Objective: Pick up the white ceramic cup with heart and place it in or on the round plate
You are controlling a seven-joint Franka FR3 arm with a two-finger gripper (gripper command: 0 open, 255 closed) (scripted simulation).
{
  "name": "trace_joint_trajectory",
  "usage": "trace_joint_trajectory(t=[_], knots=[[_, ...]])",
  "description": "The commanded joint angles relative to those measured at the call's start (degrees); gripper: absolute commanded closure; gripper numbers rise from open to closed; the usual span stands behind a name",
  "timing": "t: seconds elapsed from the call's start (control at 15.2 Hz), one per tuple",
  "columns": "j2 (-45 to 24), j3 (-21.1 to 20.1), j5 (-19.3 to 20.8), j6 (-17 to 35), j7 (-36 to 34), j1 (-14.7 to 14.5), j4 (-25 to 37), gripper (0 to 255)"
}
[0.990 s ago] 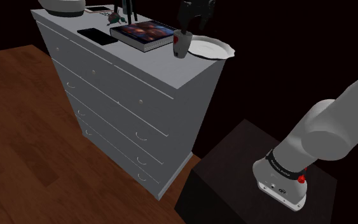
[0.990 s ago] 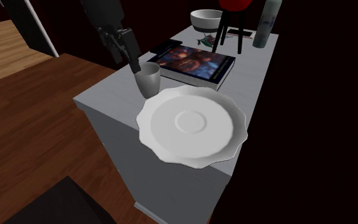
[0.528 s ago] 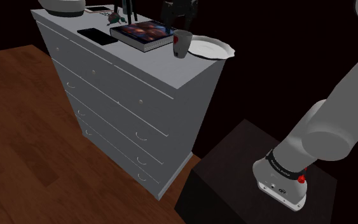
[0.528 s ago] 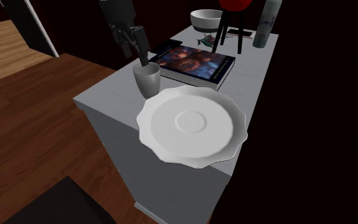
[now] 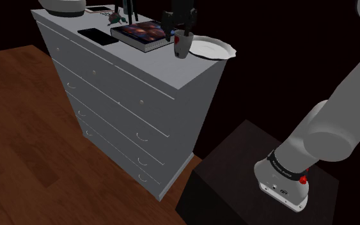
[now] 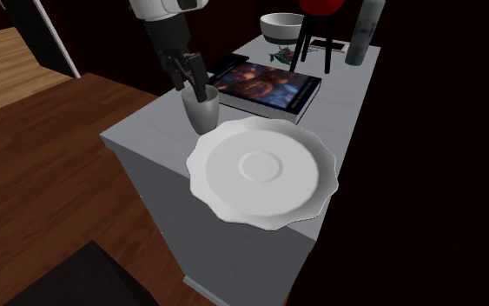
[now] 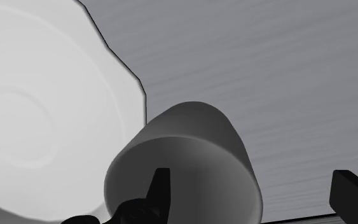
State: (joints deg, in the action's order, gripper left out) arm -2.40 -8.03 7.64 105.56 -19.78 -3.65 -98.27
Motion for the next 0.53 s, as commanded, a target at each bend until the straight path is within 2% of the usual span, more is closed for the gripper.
trace_joint_trajectory(t=[0.0, 0.2, 0.26, 0.46], knots=[[0.0, 0.0, 0.0, 0.1, 0.0, 0.0, 0.0, 0], [0.0, 0.0, 0.0, 0.1, 0.0, 0.0, 0.0, 0], [0.0, 0.0, 0.0, 0.1, 0.0, 0.0, 0.0, 255], [0.0, 0.0, 0.0, 0.1, 0.0, 0.0, 0.0, 255]])
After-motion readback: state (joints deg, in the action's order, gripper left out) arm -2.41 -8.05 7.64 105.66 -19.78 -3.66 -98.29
